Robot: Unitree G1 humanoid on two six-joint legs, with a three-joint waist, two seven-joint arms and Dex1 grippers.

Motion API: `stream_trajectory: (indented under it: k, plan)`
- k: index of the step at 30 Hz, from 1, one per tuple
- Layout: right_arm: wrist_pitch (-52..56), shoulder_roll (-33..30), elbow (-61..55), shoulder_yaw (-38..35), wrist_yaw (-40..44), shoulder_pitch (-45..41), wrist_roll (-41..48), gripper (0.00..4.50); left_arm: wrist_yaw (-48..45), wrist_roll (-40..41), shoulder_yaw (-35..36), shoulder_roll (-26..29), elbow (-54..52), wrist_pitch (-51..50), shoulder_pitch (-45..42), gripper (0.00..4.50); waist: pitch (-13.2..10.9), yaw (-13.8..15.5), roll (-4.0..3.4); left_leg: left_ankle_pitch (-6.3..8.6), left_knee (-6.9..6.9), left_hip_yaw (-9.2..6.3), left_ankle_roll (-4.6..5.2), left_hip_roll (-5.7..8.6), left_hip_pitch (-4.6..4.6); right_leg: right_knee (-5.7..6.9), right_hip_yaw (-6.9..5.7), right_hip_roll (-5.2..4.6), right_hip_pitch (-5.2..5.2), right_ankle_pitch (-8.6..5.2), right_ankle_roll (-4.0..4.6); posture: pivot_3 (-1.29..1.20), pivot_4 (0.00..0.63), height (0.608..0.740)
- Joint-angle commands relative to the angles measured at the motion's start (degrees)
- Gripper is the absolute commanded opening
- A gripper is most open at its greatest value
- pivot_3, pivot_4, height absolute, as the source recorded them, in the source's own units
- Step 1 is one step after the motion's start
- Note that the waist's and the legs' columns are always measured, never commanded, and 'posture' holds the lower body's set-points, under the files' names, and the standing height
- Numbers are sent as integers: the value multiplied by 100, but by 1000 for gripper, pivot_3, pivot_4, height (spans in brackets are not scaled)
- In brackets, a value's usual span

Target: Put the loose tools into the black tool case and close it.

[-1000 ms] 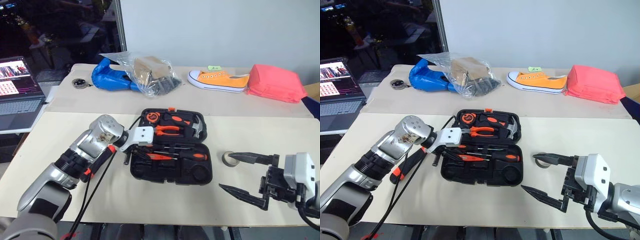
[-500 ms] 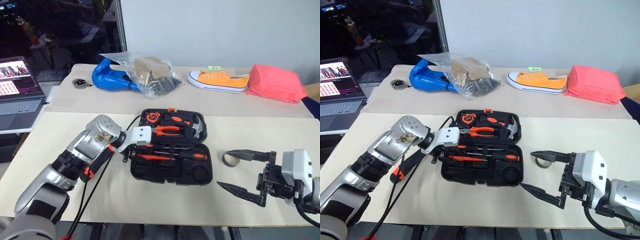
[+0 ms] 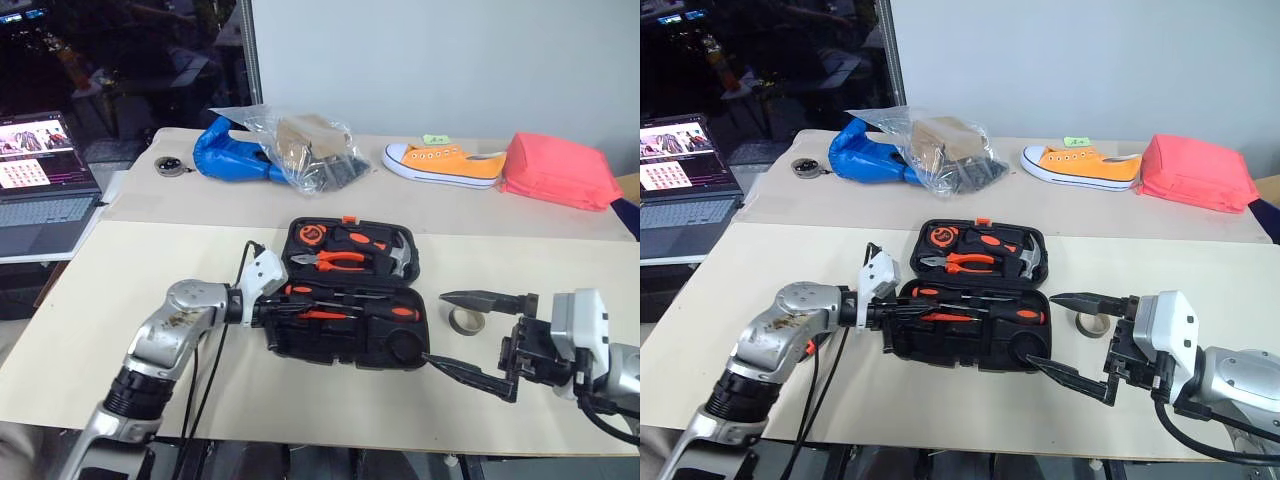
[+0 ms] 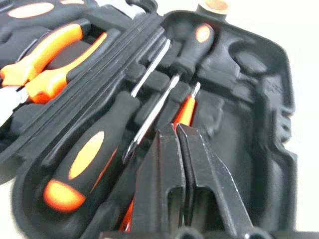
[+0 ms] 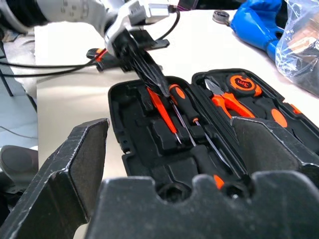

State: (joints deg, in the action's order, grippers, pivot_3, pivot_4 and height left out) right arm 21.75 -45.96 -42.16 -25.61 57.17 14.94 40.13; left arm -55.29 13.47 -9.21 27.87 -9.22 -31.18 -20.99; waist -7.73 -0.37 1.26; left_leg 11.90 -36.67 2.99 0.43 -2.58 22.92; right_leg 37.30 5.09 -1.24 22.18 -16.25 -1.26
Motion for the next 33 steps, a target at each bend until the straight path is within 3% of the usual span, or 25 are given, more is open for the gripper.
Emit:
stream_trajectory:
  k: [1,13,22,25,26,29,31,33]
  plan:
    - [40,-63,-185,-196,-60,46,214,4500,312,-172,-114,-25,-20,214,235,11,1,-48,-3,0,1,1,0,1,-2,-1,4,3,0,3,5,0,150,740]
    - [14,-167,-201,-193,-104,145,261,4500,395,-616,-534,323,176,762,776,11,34,-57,-24,1,4,14,1,-5,-28,0,20,2,-17,-7,-16,0,150,740]
    - [-9,-223,-145,-104,-74,83,264,4500,452,58,-383,222,22,-710,619,11,37,-67,-22,1,4,23,1,-15,-93,-3,29,3,-83,-19,-34,0,150,740]
    - [-7,-219,-167,-54,-103,46,263,4500,554,417,79,4,-210,-344,672,11,38,-62,-22,1,4,22,1,-16,-98,-7,29,0,-88,-19,-33,0,150,740]
    - [-14,-212,-169,-42,-98,28,286,4500,744,738,521,-144,-497,-363,670,11,38,-62,-22,1,4,22,1,-16,-96,-9,29,-1,-87,-19,-34,0,150,740]
    - [-54,-186,-155,-10,-28,-18,372,4500,1350,1368,1625,-216,-1311,-980,698,11,33,-68,-27,1,4,22,1,-15,-84,-15,28,-4,-80,-19,-35,0,150,740]
    - [-81,-175,-100,43,28,-82,391,4500,1658,1554,2063,-67,-1703,-1443,805,11,20,-85,11,1,6,19,1,-26,-42,-12,28,7,-31,-14,-32,0,150,740]
    - [-106,-164,-1,185,76,-225,362,4500,1876,1642,2571,284,-2086,-1912,1128,802,22,-113,7,2,14,16,1,-27,-21,-13,30,14,-7,-8,-21,0,150,740]
